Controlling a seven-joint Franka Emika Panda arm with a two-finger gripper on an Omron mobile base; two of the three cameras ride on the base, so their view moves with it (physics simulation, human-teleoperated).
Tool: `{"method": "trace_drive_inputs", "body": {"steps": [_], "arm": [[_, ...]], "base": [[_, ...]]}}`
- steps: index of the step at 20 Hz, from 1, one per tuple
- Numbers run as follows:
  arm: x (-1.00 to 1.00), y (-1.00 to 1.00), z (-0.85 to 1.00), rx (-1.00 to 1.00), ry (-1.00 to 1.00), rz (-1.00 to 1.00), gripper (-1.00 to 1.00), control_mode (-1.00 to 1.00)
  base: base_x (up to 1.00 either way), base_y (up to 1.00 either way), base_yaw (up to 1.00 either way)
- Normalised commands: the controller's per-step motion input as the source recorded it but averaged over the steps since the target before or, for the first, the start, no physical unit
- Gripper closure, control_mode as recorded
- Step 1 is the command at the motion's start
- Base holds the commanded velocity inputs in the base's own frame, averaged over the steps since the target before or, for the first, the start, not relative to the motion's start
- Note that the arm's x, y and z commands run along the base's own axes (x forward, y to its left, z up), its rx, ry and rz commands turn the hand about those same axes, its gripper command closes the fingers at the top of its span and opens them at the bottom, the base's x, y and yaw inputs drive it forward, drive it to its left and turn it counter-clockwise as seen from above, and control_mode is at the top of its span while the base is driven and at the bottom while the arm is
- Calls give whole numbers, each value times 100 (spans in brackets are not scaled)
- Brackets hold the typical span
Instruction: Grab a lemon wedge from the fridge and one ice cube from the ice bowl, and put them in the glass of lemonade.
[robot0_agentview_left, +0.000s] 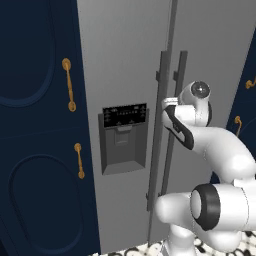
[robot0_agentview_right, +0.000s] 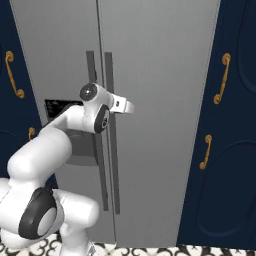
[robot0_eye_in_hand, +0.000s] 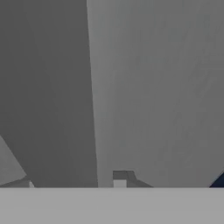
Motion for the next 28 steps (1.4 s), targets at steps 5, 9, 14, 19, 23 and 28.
{"method": "trace_drive_inputs", "body": {"steps": [5,9,14,19,23,28], "arm": [[-42,-100,0,0,0,-15,100,-100],[-59,-100,0,1,0,-15,100,-100],[-54,-100,0,2,4,-14,100,-100],[-50,-100,0,3,7,-15,100,-100],[-51,-100,0,4,8,-15,100,-100],[-44,-100,0,4,12,-15,100,-100]], "base": [[0,0,0],[0,0,0],[0,0,0],[0,0,0],[0,0,0],[0,0,0]]}}
